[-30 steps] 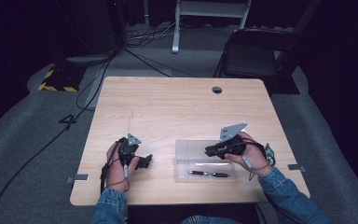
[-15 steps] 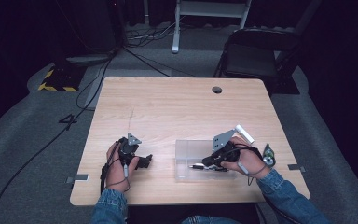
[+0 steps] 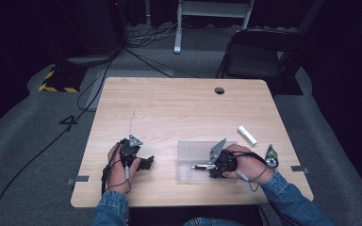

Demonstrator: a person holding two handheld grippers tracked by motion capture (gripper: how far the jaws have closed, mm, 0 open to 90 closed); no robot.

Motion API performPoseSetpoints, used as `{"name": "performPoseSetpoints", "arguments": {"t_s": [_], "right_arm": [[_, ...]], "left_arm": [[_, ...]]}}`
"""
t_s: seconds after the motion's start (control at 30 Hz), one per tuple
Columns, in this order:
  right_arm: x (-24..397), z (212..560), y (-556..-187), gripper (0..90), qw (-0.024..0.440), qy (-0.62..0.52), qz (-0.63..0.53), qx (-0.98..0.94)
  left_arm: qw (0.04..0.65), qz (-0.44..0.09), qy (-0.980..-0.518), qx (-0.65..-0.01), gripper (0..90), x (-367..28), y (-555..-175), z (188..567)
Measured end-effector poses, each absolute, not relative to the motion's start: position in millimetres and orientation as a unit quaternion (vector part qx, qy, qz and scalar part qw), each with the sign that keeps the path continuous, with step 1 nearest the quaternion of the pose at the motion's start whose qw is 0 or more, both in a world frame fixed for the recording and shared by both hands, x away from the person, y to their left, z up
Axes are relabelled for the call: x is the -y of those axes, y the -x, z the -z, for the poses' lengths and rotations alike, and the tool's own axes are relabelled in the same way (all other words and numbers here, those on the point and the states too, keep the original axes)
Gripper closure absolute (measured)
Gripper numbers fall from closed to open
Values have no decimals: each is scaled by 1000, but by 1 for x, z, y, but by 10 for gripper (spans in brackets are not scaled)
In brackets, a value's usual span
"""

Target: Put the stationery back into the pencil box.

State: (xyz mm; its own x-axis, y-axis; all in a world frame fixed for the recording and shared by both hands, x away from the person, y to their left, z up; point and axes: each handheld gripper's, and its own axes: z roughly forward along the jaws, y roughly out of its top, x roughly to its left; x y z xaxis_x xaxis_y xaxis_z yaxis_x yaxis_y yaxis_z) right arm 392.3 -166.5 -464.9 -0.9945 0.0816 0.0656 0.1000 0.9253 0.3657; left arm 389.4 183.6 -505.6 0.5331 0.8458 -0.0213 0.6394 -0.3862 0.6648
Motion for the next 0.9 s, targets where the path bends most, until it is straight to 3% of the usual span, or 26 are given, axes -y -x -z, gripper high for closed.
{"name": "performPoseSetpoints", "arguments": {"t_s": [0.13,0.17,0.27,0.9], "right_arm": [[167,465,-393,765,21,50,188,981],[166,465,-392,695,14,52,191,980],[166,466,-392,638,1,56,196,979],[165,466,-393,595,-36,52,197,978]], "left_arm": [[316,-163,-816,-455,2,-184,-389,506],[316,-163,-816,-455,2,-184,-389,506],[316,-163,-816,-455,1,-184,-389,506],[316,-163,-816,-455,2,-184,-389,506]]}}
